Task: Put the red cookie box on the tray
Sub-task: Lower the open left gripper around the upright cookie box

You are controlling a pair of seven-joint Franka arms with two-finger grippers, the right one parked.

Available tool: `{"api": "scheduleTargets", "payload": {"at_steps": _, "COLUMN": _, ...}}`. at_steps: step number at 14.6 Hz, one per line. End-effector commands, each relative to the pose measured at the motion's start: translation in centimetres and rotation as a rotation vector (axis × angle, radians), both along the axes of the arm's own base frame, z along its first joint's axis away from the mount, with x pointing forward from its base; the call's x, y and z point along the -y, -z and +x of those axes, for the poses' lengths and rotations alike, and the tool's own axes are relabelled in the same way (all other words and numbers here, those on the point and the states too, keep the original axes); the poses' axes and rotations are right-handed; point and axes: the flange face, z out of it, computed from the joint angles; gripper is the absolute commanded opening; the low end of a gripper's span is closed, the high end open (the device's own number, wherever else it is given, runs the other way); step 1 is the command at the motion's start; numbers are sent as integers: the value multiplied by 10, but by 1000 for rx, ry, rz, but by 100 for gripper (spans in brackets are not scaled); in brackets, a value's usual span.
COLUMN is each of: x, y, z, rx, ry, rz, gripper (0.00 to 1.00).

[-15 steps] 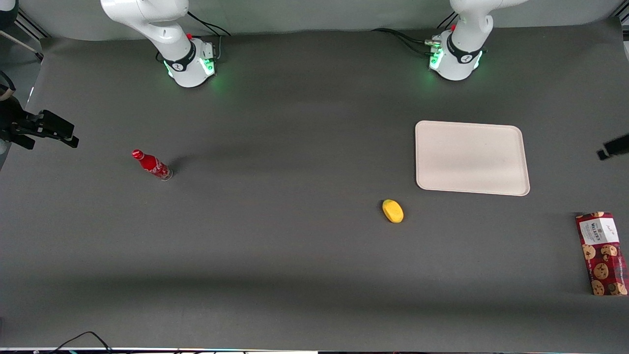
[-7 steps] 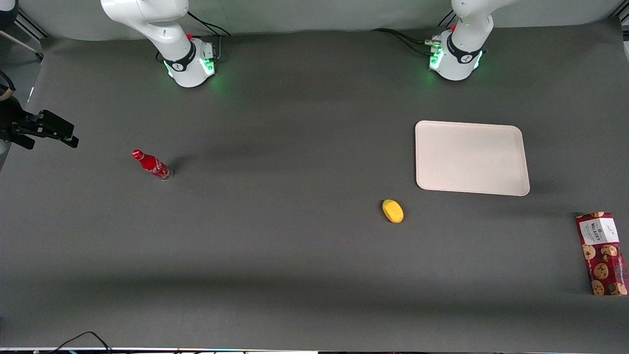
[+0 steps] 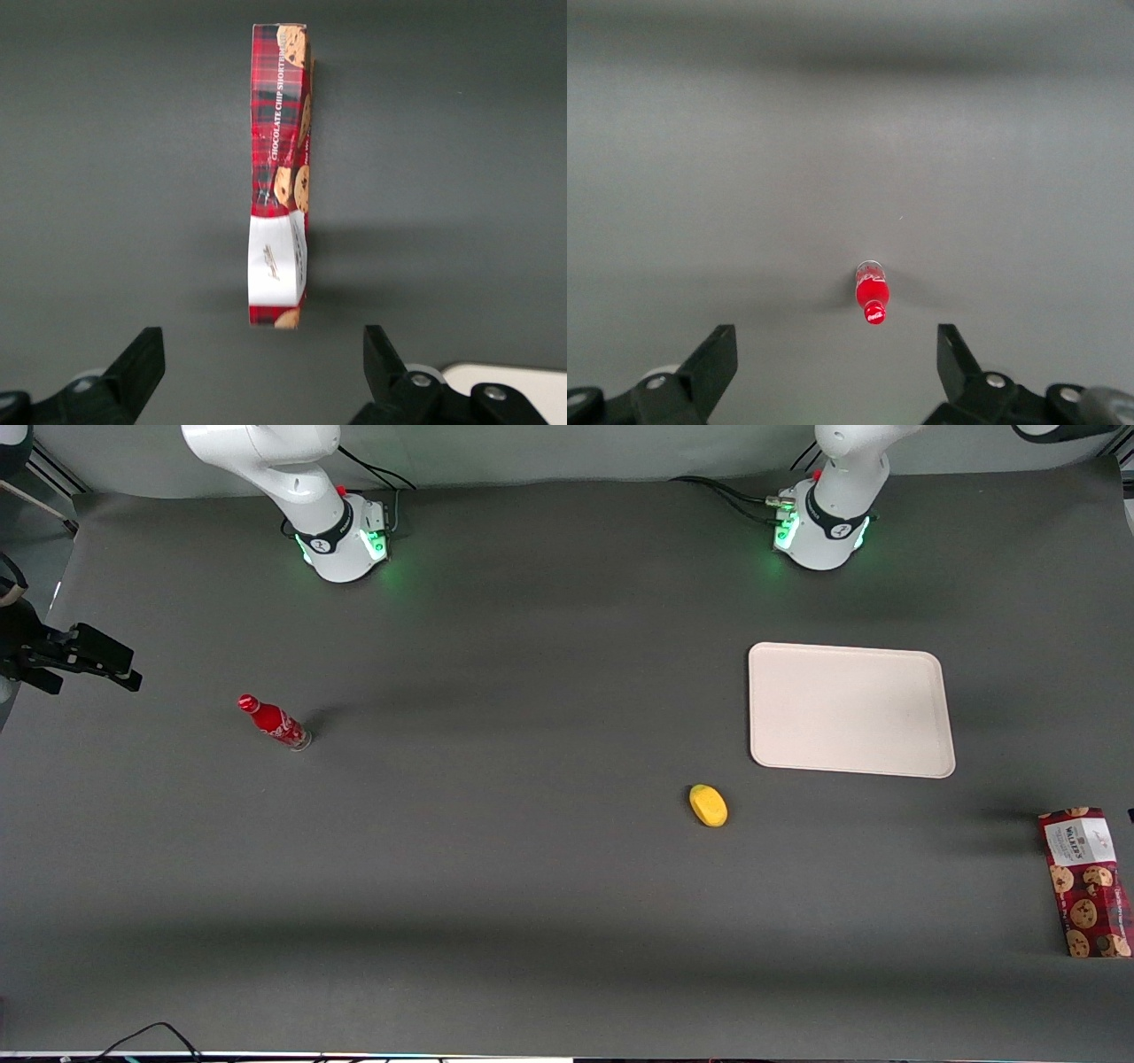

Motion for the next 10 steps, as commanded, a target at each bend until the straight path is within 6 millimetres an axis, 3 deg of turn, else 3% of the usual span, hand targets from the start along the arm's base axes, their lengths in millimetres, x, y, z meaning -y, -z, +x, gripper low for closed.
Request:
{"api": "scheduleTargets", "payload": {"at_steps": 1, "x": 0, "y": 43, "z": 17, "rx": 40, "ry": -2, "rz": -53, "gripper": 100}}
{"api": "scheduleTargets", "payload": {"at_steps": 4, "x": -1, "y": 79, "z": 21, "rx": 44, "ry": -3, "rz": -61, "gripper": 100}}
{"api": "scheduleTargets", "payload": {"at_steps": 10, "x": -14, "y": 107, "z": 26, "rx": 108, "ry": 24, "rz": -17, "gripper": 100}}
